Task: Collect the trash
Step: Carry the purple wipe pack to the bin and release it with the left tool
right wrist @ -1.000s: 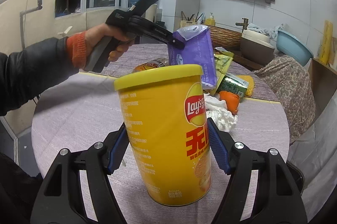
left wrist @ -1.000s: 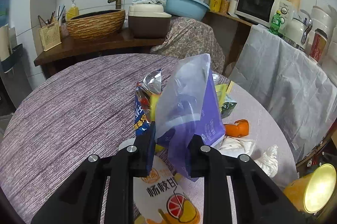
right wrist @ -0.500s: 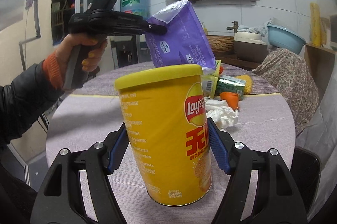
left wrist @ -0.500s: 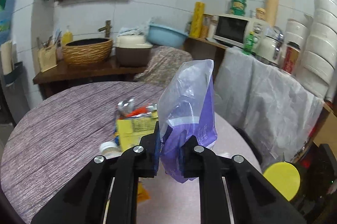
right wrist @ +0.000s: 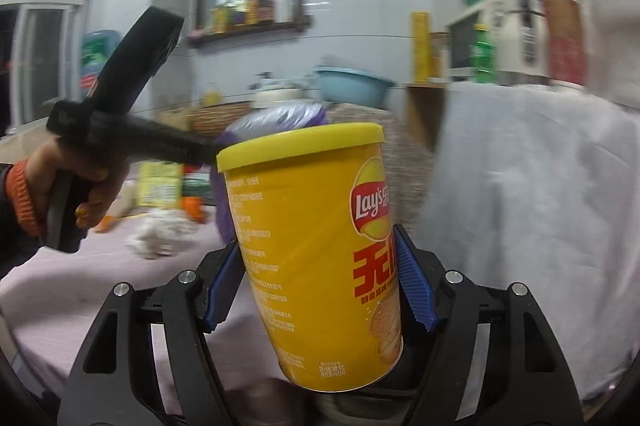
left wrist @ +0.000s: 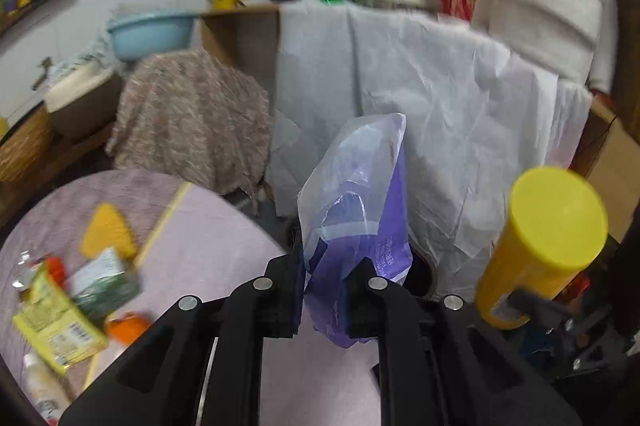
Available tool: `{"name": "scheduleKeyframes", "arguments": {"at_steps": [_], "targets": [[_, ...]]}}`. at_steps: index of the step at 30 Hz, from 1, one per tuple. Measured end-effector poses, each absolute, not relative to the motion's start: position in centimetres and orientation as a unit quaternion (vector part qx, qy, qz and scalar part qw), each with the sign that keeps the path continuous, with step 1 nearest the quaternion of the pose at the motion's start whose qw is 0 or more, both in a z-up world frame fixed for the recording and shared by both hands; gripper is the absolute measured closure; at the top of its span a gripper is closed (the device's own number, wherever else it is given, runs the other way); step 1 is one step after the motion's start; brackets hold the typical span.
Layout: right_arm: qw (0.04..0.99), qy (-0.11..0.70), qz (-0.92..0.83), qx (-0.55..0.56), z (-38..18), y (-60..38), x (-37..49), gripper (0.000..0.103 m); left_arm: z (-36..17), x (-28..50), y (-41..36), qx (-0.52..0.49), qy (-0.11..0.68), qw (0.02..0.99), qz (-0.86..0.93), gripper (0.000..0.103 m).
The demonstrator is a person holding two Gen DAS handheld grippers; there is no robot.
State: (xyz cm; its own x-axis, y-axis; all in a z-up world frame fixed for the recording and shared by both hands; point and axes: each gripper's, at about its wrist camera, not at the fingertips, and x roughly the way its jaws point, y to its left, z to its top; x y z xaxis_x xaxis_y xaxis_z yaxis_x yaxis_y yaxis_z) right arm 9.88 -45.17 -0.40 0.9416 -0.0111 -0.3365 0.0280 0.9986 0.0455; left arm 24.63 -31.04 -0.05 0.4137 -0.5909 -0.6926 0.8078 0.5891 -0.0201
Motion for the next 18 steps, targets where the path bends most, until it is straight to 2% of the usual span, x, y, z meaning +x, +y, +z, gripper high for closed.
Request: {"name": "scheduleKeyframes", "arguments": {"at_steps": [4,9,12,13,14,16,18], "targets": [[0.978,0.19,-0.078,0.045,-2.2,-50.2,9.8,0.033,-4.3,25.5,-37.9,0.187,0.395,0.799,-0.413,0.089],[0.965,0.22,-0.109,0.087,-5.7,-54.3,10.1,0.033,-9.9,26.5,-42.3,0.211,0.459,0.771,-0.387,0.089],[0.959,0.239,-0.112,0.105,-7.6,-55.3,11.1,0.033,-12.4,26.7,-43.6,0.227,0.491,0.757,-0.366,0.078],[0.957,0.245,-0.113,0.109,-8.1,-55.7,11.3,0.033,-13.1,26.8,-44.0,0.232,0.497,0.757,-0.357,0.071],[0.955,0.25,-0.114,0.113,-8.6,-55.9,11.8,0.033,-13.5,26.9,-44.2,0.236,0.501,0.757,-0.348,0.059],[0.951,0.26,-0.113,0.122,-9.7,-56.6,12.5,0.033,-13.7,26.9,-44.7,0.242,0.497,0.763,-0.336,0.043],[0.946,0.272,-0.113,0.133,-10.8,-56.9,13.2,0.033,-13.4,26.6,-44.6,0.245,0.484,0.772,-0.331,0.041]]}}
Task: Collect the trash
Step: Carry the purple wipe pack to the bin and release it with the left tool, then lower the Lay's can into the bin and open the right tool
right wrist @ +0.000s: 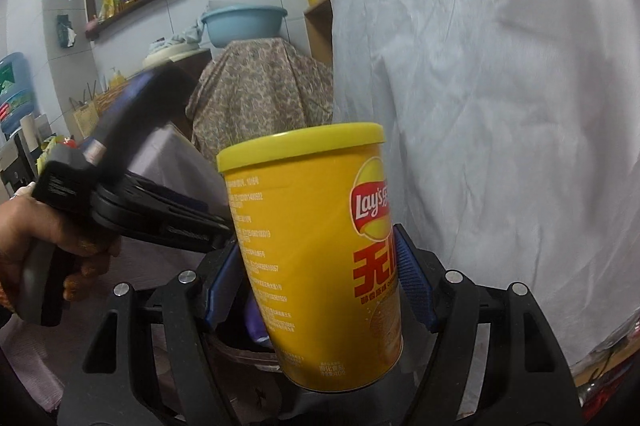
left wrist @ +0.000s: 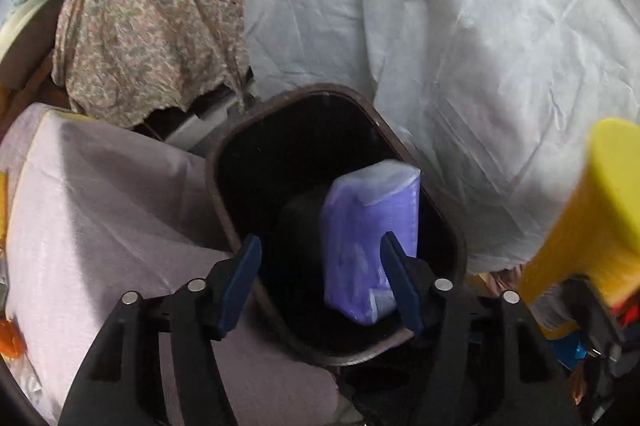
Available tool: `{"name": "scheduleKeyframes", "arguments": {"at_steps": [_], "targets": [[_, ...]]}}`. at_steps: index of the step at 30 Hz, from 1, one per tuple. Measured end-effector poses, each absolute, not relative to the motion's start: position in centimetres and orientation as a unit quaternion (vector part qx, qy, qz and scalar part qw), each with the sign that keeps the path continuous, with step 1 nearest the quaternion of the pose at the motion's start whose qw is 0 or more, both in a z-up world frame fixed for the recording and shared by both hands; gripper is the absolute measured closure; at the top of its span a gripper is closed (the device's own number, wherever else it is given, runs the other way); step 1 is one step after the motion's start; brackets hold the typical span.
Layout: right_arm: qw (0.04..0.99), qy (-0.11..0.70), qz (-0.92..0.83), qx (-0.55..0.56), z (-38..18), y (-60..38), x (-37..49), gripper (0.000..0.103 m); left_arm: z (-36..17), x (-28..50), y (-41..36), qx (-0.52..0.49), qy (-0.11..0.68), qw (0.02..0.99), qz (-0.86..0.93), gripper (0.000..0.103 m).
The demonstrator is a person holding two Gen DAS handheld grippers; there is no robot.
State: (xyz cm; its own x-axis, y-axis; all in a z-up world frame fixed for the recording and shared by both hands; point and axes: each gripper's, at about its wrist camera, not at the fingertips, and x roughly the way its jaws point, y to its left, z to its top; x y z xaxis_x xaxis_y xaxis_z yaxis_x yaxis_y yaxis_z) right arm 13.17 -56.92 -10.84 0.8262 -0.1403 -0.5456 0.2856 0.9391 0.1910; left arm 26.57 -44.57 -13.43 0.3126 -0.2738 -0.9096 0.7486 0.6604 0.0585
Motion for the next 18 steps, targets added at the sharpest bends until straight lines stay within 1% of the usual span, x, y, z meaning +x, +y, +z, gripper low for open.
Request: {"name": "scheduleKeyframes", "arguments": {"at_steps": [4,7,8,12,14,18], "targets": [[0.936,0.304,-0.103,0.141,-13.0,-56.7,15.4,0.033,-11.1,25.9,-43.2,0.238,0.447,0.795,-0.334,0.038],[0.926,0.343,-0.09,0.13,-14.7,-56.0,18.5,0.033,-8.5,25.3,-41.6,0.214,0.417,0.812,-0.347,0.03],[0.918,0.363,-0.082,0.133,-15.5,-55.8,19.8,0.033,-7.6,25.1,-41.1,0.205,0.408,0.817,-0.351,0.027],[0.88,0.456,-0.061,0.12,-19.1,-54.8,25.8,0.033,-4.6,24.0,-38.4,0.18,0.373,0.838,-0.356,0.025],[0.856,0.502,-0.055,0.114,-21.0,-54.7,28.7,0.033,-3.2,23.2,-36.5,0.162,0.356,0.847,-0.36,0.021],[0.812,0.569,-0.055,0.115,-25.2,-54.3,33.4,0.033,-1.3,22.4,-33.2,0.129,0.341,0.858,-0.362,0.019]]}}
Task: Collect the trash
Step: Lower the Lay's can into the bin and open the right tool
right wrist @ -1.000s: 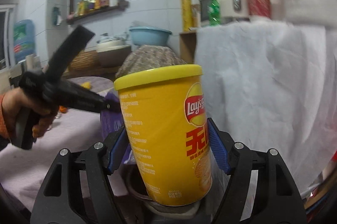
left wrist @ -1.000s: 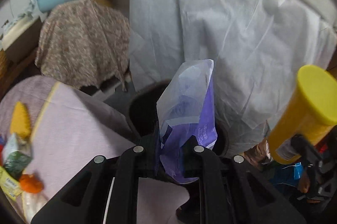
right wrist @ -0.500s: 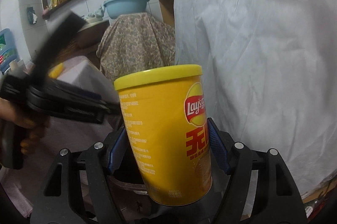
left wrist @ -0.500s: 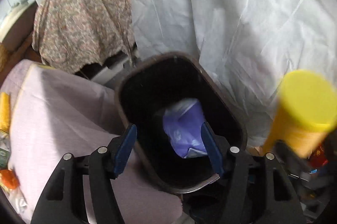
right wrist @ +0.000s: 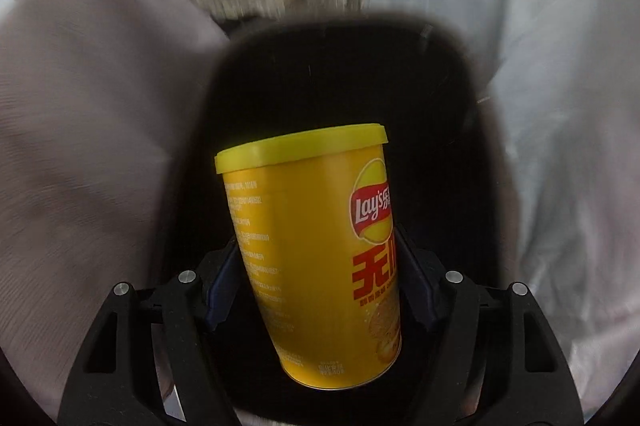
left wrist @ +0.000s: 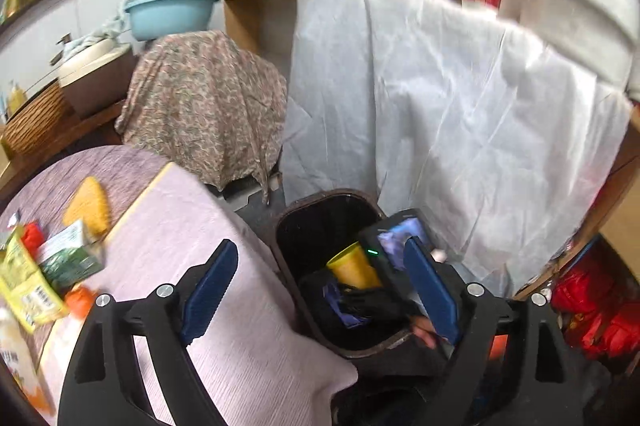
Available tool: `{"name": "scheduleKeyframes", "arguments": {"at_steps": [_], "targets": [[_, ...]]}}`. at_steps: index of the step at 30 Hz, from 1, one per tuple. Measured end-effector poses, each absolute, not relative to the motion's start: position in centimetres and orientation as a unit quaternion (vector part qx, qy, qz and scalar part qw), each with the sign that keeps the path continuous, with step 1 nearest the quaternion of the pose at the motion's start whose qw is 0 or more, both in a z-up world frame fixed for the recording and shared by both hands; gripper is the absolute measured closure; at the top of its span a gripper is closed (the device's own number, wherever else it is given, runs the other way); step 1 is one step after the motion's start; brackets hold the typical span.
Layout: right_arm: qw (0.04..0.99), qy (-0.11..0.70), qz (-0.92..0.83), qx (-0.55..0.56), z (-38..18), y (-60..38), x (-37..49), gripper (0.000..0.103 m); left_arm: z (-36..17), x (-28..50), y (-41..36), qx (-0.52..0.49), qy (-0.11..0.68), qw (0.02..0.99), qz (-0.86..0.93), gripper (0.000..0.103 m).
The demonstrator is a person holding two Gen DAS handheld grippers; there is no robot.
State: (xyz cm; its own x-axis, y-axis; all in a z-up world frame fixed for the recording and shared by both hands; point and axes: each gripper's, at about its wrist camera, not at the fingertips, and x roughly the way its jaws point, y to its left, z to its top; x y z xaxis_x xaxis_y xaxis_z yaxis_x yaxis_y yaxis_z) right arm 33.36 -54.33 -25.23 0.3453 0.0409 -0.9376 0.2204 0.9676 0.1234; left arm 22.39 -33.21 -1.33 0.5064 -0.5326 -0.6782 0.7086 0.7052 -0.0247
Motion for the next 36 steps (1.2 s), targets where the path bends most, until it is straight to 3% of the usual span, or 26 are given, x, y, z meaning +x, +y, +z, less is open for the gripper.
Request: {"name": "scheduleKeyframes", "arguments": {"at_steps": [6,12,14,20,26,36], "targets": [[0.751,0.651,-0.064,0.086,-31.5,-53.3,37.6,0.034,0.1,21.4,-28.4,0.096,0.325,0.875,-0.346,0.016],[0.709,0.699,-0.082,0.047,-34.0,-52.9,39.8,0.034,-0.1,21.3,-24.6,0.089,0.329,0.887,-0.313,0.016],[0.707,0.699,-0.096,0.056,-33.5,-53.2,39.9,0.027,0.0,21.5,-23.5,0.077,0.329,0.889,-0.307,0.016],[0.764,0.636,-0.091,0.059,-27.8,-52.2,38.0,0.027,-1.0,21.3,-20.6,0.055,0.333,0.894,-0.296,0.014],[0.849,0.518,-0.093,0.046,-18.6,-49.7,31.2,0.027,-2.2,20.2,-16.7,0.036,0.334,0.899,-0.28,0.014],[0.941,0.331,0.027,0.055,-6.3,-40.6,21.0,0.017,-4.1,19.2,-5.2,-0.001,0.35,0.922,-0.165,0.014]]}}
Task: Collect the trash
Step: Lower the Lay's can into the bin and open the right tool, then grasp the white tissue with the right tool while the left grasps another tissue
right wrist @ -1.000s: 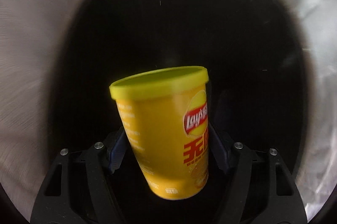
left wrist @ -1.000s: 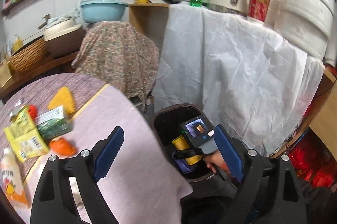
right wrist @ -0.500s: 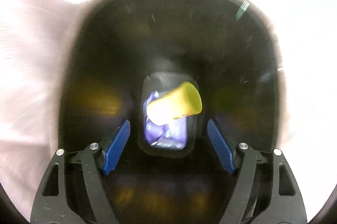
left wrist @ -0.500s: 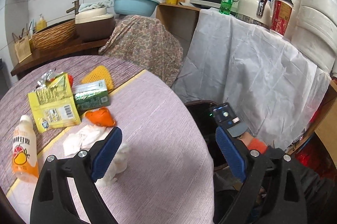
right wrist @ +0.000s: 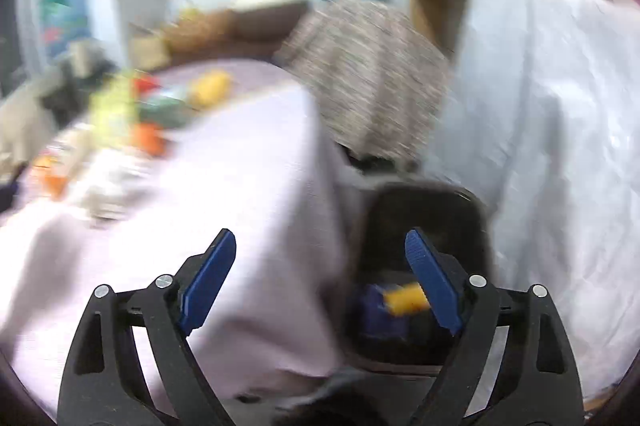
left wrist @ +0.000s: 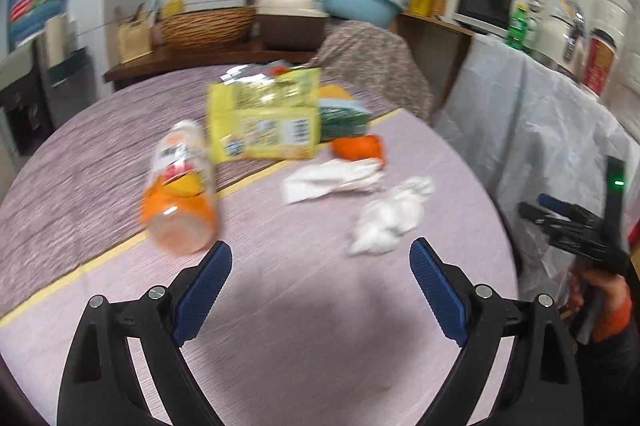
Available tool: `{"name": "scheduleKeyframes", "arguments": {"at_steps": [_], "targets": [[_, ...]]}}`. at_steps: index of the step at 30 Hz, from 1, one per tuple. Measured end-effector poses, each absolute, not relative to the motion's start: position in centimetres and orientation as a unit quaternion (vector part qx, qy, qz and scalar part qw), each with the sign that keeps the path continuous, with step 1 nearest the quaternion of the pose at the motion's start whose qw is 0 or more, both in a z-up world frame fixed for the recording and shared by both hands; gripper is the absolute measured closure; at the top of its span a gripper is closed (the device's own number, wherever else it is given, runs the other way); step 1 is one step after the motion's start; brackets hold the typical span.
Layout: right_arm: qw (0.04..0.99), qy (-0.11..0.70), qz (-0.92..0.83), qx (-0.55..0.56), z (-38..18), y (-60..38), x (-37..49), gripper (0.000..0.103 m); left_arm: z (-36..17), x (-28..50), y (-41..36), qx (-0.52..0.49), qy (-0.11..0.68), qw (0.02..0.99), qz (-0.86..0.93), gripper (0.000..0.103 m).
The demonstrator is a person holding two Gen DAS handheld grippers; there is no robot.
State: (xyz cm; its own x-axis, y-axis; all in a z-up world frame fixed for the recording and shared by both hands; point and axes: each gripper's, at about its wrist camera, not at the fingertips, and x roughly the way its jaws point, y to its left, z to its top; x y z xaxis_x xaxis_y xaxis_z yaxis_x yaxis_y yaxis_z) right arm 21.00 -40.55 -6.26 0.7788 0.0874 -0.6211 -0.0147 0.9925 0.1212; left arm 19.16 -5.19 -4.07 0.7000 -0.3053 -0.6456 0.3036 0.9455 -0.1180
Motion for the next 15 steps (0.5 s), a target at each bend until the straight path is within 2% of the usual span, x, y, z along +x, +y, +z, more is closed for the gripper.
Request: {"name": "scheduleKeyframes", "arguments": {"at_steps": [5,15], "targets": [[0.944,0.31,0.11,0.034,-3.8,-33.8,21.1,0.016,-5.0,18.3,-0.6,-0.022,0.356,0.926,-0.119,0.014],[0.915,0.368,0.166,0.009,-3.5,-23.5,24.5,0.016,-5.6,17.9,1.8,-0.039,0.357,0.926,-0.115,0.014]]}}
